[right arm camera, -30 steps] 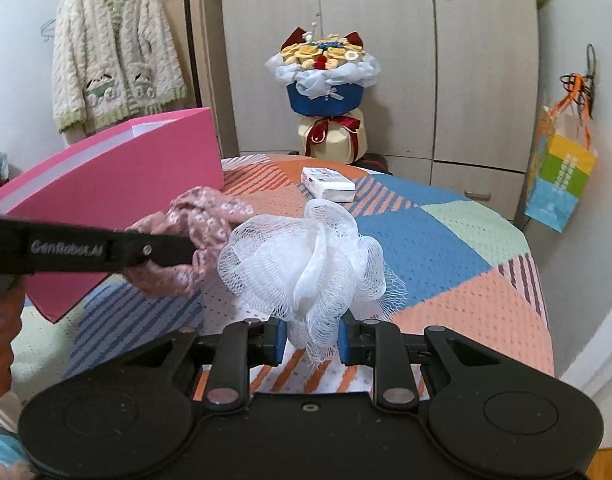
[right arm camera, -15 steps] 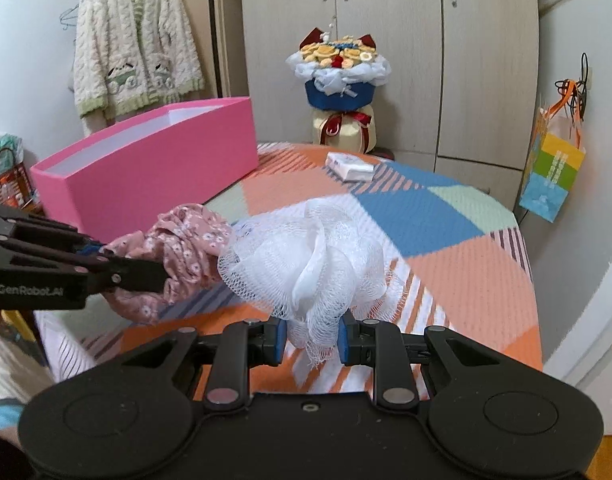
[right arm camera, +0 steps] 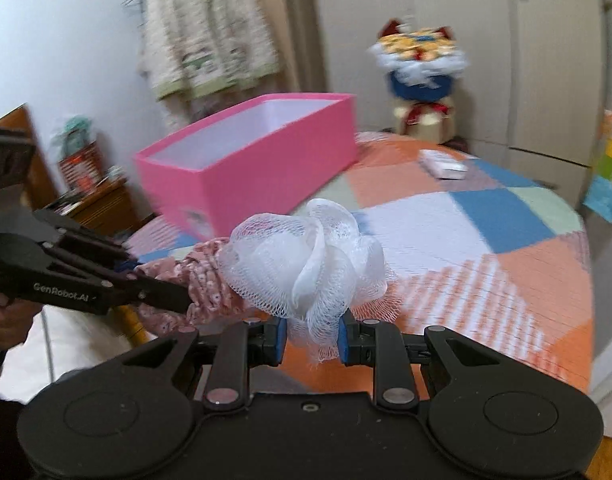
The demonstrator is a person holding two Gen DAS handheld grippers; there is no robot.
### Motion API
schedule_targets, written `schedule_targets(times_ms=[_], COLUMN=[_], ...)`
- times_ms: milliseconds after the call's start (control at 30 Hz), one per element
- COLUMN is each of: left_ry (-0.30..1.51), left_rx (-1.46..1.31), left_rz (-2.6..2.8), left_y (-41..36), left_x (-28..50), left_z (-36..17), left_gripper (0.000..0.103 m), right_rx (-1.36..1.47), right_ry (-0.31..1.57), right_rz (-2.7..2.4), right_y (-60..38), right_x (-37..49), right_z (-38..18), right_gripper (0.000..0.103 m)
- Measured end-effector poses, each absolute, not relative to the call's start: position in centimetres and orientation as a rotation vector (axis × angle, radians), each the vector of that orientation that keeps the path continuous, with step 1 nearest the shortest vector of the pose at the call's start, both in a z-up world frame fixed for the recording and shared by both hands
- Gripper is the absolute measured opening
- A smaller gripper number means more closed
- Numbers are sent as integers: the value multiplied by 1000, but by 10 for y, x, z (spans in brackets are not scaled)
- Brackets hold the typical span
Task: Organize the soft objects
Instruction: 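Lift and carry the scrunchie with the left gripper into the box while the right carries the puff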
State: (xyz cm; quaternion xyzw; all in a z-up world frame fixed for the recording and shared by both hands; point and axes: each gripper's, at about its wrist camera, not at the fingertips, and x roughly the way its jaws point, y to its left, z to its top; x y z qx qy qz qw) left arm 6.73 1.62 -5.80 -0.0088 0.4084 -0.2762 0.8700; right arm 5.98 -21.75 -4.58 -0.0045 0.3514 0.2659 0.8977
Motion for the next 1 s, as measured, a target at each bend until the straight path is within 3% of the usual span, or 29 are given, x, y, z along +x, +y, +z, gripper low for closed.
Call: schedule_targets(times_ms=[267, 567, 1000], left_ry=[736, 550, 527], left_rx=[-25, -17, -68], left_rz=[-541, -384, -281], left_y=[61, 99, 127], left_x=[46, 72, 159], left_z=[-10, 31, 30], left_gripper=[13, 13, 14], right_rx=[-4, -15, -56], right_ry=[683, 544, 521], right_rz=[716, 784, 769], right_y=[-178, -134, -87], right_x=[61, 95, 183], right_z=[-2, 37, 44], right_gripper=[28, 28, 29])
